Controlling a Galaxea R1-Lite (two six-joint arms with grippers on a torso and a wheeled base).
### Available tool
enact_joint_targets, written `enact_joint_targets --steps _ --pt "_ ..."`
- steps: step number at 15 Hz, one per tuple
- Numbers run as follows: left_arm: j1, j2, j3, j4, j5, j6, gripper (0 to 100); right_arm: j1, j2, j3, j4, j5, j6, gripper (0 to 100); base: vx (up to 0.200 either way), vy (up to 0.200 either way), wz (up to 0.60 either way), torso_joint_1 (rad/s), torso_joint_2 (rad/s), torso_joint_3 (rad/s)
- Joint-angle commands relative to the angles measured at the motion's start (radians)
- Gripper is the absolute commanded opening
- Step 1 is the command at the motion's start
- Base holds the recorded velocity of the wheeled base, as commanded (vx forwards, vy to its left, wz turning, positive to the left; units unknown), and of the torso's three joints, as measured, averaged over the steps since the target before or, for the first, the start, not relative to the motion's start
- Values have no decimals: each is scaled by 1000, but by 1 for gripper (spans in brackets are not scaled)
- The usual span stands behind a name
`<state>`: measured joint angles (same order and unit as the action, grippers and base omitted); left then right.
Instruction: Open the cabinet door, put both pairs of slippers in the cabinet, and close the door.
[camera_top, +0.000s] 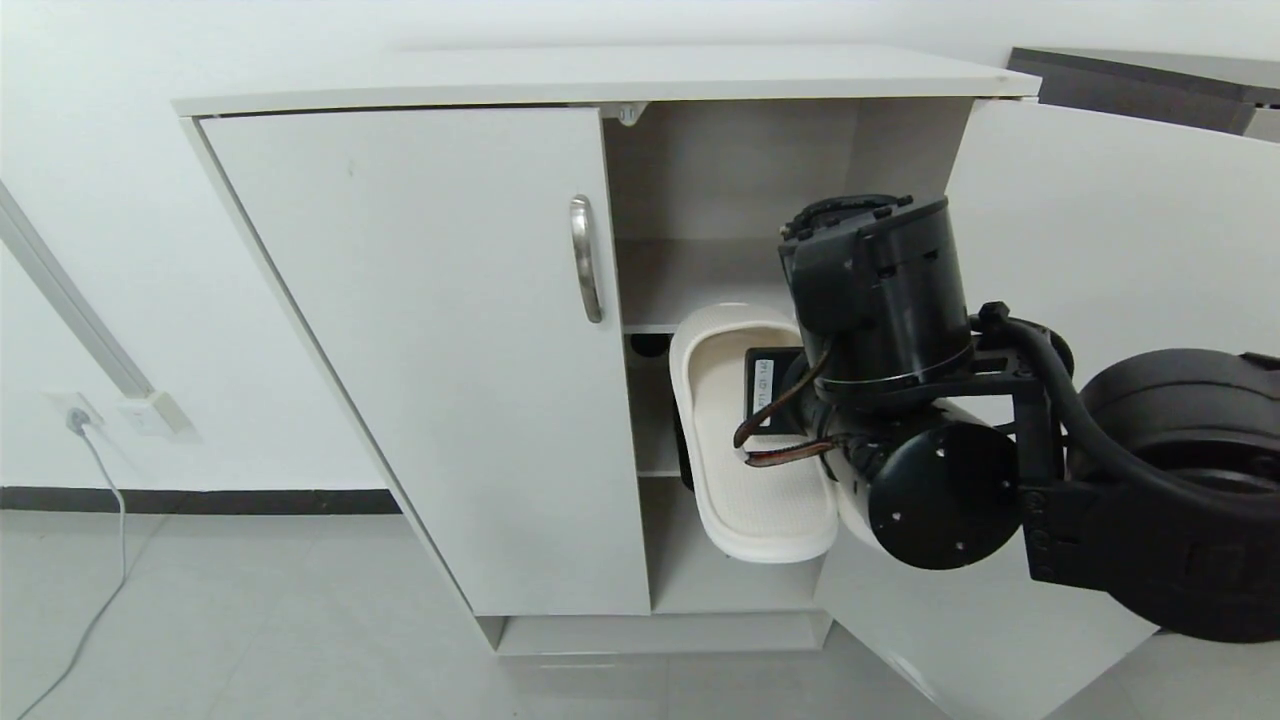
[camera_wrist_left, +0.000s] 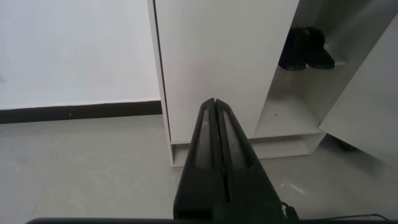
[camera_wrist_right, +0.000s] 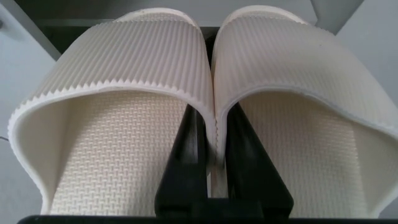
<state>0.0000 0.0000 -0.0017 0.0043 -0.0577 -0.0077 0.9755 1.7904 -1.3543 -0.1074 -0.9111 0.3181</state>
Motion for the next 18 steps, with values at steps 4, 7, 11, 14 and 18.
enact_joint_targets --steps 4,7,11,14,18 --pt "0 0 0 0 -1 0 0 -3 10 0 -1 0 -1 0 200 0 0 2 2 4" --pt "0 0 0 0 1 0 0 -34 53 -8 -17 0 -7 0 200 0 0 4 -1 4" --pt "0 0 0 0 1 -2 0 -90 103 -8 -199 64 -111 0 0 0 0 0 0 0" --pt "0 0 0 0 1 -2 0 -118 127 -48 -221 133 -154 0 0 0 0 0 0 0" --pt "0 0 0 0 2 -3 0 -161 188 -190 -97 159 -155 0 0 0 0 0 0 0"
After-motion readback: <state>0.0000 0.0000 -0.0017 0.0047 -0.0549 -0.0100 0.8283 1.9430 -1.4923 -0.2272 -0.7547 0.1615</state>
